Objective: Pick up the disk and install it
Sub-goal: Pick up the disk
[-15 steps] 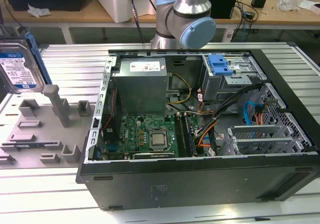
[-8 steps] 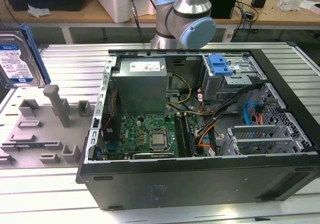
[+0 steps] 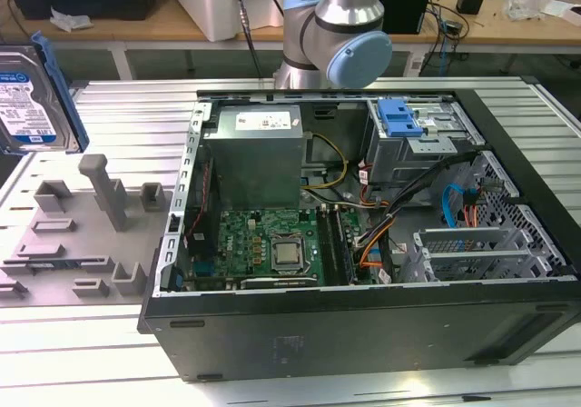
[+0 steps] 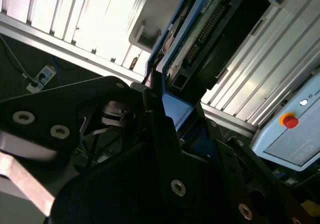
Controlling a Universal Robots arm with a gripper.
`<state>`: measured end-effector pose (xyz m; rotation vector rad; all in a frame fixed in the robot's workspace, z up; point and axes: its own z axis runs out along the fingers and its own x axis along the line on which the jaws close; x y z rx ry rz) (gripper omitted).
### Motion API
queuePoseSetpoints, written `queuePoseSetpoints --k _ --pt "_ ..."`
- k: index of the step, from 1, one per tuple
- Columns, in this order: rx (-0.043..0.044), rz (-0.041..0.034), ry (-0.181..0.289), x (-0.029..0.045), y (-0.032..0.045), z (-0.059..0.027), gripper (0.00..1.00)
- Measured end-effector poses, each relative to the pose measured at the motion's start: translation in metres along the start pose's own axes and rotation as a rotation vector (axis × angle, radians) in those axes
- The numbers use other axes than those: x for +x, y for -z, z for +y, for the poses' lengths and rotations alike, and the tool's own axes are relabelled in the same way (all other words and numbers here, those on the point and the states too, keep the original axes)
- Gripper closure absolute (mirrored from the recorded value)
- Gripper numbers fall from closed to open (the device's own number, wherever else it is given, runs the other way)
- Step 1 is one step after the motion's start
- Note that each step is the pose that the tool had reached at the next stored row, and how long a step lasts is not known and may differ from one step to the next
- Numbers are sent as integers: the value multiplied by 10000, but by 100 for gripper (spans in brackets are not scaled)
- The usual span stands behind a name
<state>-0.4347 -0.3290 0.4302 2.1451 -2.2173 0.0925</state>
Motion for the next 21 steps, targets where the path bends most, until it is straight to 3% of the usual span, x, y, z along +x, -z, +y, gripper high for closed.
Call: queuePoseSetpoints --k 8,11,14,16,21 --pt "2 2 0 15 180 -1 64" --pt "3 2 0 25 309 -2 64" --pt "2 5 0 26 319 -2 64" --pt "3 6 -1 31 386 -2 64" --pt "3 6 0 36 438 -2 64"
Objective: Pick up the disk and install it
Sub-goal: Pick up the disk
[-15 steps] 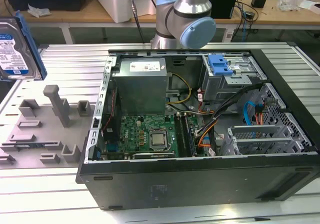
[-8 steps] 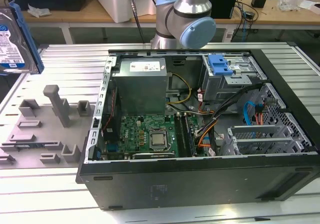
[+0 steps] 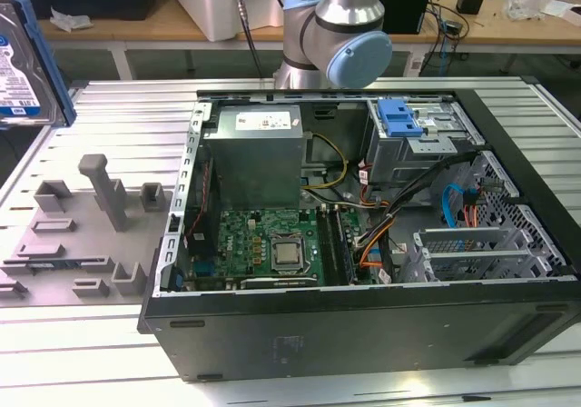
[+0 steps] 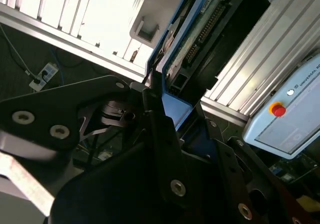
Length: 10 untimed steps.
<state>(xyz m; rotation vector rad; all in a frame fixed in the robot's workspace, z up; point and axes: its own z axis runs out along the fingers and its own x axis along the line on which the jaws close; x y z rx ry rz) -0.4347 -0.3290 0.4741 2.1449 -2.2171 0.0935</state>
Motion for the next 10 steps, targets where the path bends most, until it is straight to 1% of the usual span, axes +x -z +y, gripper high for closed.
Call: queuePoseSetpoints --k 2,10 --pt "0 1 0 1 11 0 64" --pt "0 8 0 1 12 0 64"
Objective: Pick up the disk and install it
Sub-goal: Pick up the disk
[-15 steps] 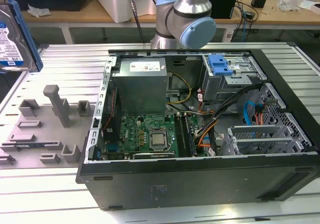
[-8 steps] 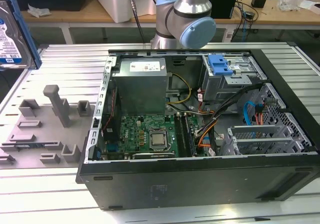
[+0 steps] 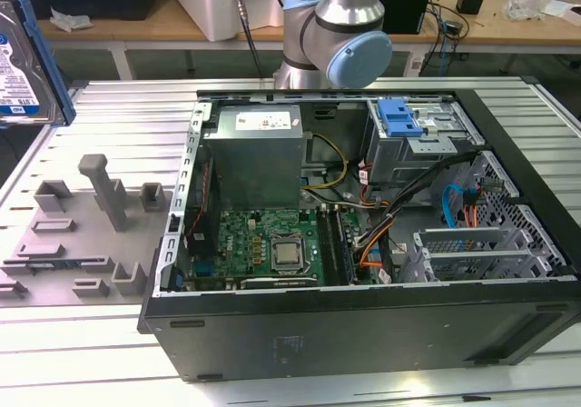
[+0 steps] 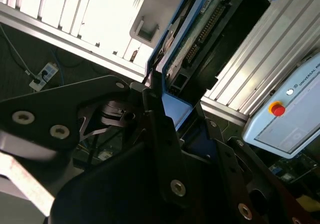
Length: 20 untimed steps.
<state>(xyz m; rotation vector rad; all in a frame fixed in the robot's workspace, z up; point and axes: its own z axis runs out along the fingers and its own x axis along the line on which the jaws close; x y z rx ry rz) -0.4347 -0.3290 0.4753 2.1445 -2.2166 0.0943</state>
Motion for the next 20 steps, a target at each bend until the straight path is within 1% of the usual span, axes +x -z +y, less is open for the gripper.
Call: queuePoseSetpoints --k 5,8,9,16,18,20 --pt "-1 0 -1 -1 0 -5 64" --pt "0 0 0 -1 0 -24 64" --pt "-1 0 -1 -2 2 -53 64" --pt "0 0 0 0 21 -158 64" --pt "0 0 -1 2 25 -214 64" --pt "0 0 0 4 26 -234 64"
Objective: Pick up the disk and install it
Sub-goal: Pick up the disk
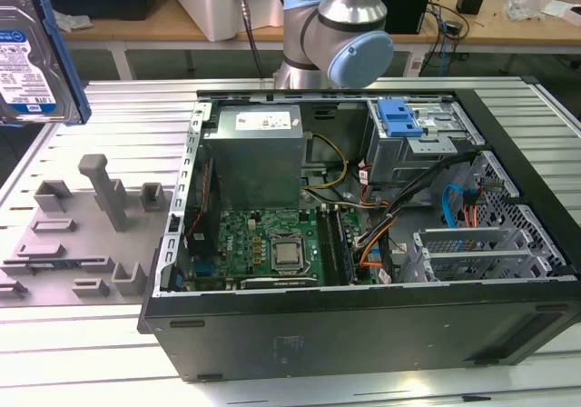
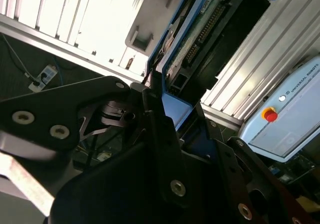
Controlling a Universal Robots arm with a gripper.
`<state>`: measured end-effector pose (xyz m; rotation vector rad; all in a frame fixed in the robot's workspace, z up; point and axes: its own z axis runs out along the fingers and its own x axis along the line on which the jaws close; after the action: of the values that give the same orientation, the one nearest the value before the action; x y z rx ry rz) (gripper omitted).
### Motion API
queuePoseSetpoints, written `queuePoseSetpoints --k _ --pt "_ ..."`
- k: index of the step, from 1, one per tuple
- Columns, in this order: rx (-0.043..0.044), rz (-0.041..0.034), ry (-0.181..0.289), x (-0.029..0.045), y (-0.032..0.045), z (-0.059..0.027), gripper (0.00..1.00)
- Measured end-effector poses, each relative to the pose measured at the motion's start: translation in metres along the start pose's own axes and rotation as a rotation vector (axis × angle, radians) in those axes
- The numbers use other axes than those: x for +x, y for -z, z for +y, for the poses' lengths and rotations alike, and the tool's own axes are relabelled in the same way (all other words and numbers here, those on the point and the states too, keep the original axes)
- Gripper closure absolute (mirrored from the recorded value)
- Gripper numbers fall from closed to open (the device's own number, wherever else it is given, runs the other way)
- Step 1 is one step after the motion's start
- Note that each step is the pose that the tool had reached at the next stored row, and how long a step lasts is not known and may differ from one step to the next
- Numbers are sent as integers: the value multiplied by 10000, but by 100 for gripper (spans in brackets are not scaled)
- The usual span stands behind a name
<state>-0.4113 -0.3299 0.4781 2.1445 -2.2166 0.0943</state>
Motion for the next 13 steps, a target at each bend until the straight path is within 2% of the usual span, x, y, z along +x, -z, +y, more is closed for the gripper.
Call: queuePoseSetpoints --k 7,13 --pt "0 0 0 12 4 -98 64" --pt "0 6 0 40 17 -244 64"
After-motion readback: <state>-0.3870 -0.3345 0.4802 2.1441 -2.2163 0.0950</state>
